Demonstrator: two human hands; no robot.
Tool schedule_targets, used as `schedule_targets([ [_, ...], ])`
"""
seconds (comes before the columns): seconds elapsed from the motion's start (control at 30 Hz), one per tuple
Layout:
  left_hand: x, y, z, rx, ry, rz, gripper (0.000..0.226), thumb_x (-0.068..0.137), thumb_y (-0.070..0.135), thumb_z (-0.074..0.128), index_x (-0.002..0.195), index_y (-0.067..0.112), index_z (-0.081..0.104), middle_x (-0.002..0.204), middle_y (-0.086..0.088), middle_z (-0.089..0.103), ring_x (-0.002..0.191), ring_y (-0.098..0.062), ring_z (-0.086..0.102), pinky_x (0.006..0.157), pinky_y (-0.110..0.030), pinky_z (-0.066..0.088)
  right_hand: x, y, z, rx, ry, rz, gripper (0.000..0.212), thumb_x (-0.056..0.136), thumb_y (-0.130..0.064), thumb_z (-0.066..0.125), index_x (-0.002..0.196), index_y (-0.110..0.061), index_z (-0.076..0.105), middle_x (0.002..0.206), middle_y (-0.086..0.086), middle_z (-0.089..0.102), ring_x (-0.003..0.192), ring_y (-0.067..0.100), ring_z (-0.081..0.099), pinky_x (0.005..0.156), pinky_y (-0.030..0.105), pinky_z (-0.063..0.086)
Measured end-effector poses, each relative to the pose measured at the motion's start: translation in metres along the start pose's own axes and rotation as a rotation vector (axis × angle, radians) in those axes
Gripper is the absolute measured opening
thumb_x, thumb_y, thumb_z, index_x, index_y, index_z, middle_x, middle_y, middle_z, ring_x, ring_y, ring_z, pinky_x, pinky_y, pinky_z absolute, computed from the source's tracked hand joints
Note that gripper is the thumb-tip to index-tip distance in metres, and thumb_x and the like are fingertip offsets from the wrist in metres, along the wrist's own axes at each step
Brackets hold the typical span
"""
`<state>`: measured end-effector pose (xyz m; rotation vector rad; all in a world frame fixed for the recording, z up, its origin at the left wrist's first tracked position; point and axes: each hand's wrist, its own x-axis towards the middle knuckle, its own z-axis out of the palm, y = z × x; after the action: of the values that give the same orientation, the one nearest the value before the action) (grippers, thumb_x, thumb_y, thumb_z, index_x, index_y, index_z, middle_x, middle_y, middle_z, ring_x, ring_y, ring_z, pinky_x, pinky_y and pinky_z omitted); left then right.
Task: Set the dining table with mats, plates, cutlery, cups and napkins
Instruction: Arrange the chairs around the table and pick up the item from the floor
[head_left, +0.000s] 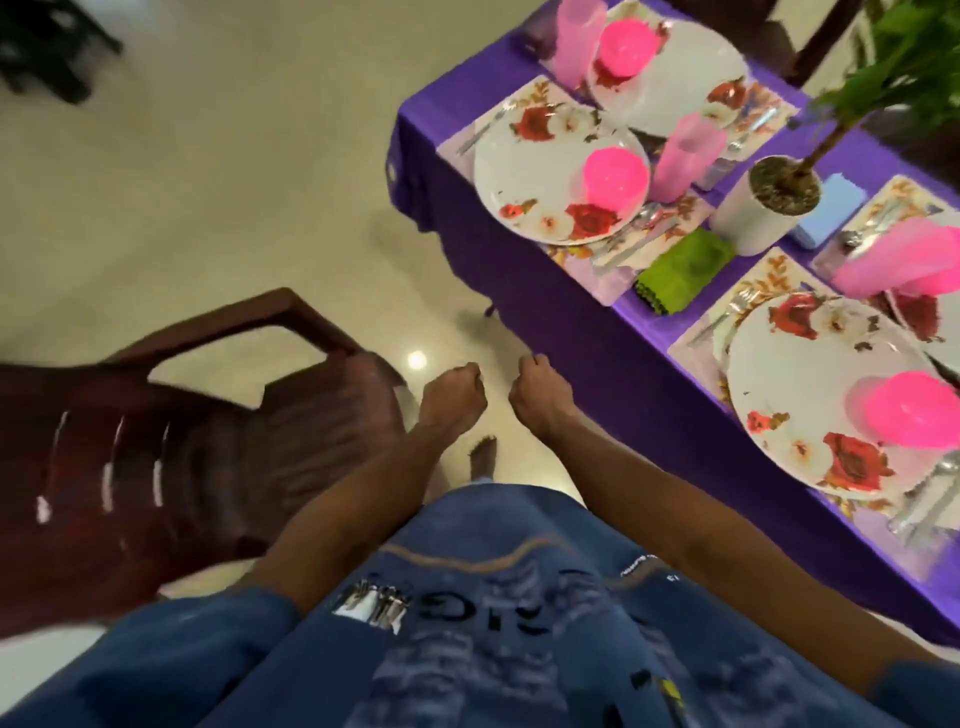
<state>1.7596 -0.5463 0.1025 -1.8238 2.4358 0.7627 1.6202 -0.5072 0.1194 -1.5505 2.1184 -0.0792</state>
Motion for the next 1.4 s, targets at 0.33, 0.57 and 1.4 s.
schedule_targets([
  [0.33, -0.106, -0.121, -0.023, -0.104, 0.132, -0.305, 0.022, 0.1, 0.02, 0.041, 0.114, 0.009, 0.054, 0.1, -0.016, 0.066, 0.088, -0.034, 0.066, 0.071, -0.036, 0.049, -0.039, -0.097, 0.05, -0.063, -0.184, -0.24, 0.027, 0.089, -0.004, 0.042, 0.113, -0.003, 0.052, 0.116, 0.018, 0.058, 0.101, 0.039, 0.059, 0.08, 0.037, 0.046],
  [0.57, -0.179, -0.225, -0.054, -0.109, 0.246, -0.471, 0.027, 0.1, 0.023, 0.037, 0.119, 0.013, 0.052, 0.105, -0.013, 0.067, 0.093, -0.034, 0.065, 0.078, -0.042, 0.05, -0.073, -0.2, 0.095, -0.051, -0.227, -0.38, 0.032, 0.091, -0.011, 0.043, 0.121, -0.007, 0.053, 0.121, 0.016, 0.061, 0.105, 0.038, 0.06, 0.084, 0.041, 0.05],
  [1.4, -0.286, -0.613, -0.277, 0.088, 0.637, 0.08, 0.027, 0.084, 0.017, 0.051, 0.1, 0.007, 0.07, 0.116, -0.011, 0.065, 0.113, -0.03, 0.058, 0.094, -0.037, 0.044, -0.181, -0.618, 0.264, 0.337, -0.057, -0.284, 0.031, 0.087, -0.021, 0.038, 0.113, -0.011, 0.054, 0.11, 0.01, 0.064, 0.097, 0.031, 0.062, 0.086, 0.049, 0.052],
])
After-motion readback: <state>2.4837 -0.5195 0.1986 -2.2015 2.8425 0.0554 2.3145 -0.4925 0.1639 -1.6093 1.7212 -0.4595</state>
